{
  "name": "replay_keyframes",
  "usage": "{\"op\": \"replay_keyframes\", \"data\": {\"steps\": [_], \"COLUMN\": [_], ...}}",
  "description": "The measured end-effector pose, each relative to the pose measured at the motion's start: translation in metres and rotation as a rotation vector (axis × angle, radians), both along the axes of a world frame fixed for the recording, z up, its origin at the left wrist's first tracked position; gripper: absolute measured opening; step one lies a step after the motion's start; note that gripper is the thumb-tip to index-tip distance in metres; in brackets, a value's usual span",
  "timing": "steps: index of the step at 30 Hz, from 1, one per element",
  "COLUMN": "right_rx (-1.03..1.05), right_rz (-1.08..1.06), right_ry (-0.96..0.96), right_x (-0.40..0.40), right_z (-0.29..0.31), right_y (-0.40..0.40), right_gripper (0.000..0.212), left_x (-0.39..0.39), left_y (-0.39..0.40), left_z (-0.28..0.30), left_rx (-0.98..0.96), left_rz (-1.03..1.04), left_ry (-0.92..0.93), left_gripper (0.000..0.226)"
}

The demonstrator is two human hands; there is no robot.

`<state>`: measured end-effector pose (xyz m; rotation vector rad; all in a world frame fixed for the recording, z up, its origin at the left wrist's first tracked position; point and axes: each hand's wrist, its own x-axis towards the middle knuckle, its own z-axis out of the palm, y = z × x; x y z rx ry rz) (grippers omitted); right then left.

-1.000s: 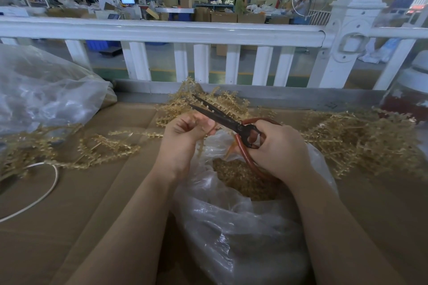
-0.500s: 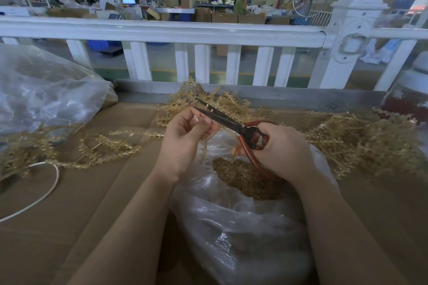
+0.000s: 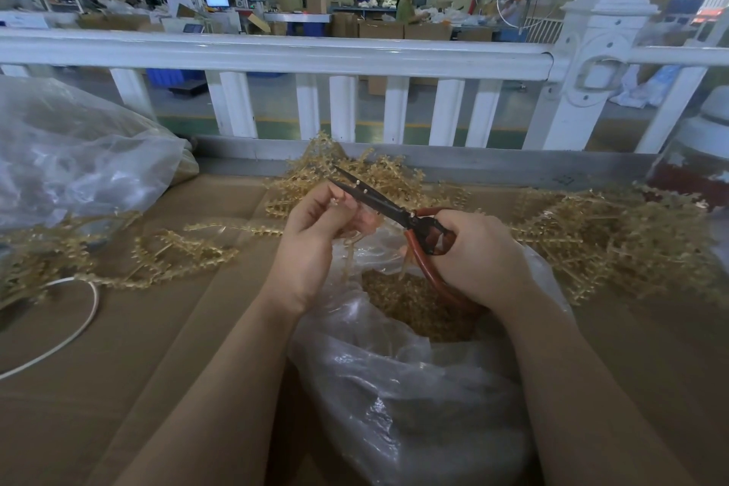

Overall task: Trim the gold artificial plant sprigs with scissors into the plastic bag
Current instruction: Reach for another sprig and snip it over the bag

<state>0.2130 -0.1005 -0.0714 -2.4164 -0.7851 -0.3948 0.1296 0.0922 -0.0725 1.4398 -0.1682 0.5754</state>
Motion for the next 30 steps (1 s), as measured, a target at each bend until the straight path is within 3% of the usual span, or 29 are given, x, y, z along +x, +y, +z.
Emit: {"op": "replay_keyframes", "data": {"steps": [13,22,27,30], "right_rx": [0.009,0.065,0.095,0.139], "right_rz": [0.045,0.051,0.049,0.067], "right_ry": [0.065,0.078,0.054,0.048], "right_x": [-0.0020,-0.0038,-0.0056,-0.0052], "right_z": [-0.0017,0.0007,0.0006,-0.0013], "right_y": [-0.0009,0.0005,0.0010,0.0010], "right_gripper": [0.032,0.053,0.038,0.041], "left_x": [-0.0040,-0.0043,-0.0056,-0.0055], "left_y": [-0.0067,-0.0067,-0.0088,-0.0092], "left_z": [0.0045,0.0040,0.0056,0.0062], "left_rx": [0.001,0.096,0.149,0.149], "left_rz": [0.070,0.125,0.135,0.142], "left_ry": [0.019,0.000,-0.005,-0.008], "left_gripper": [0.022,0.020,0.020,0.020]}}
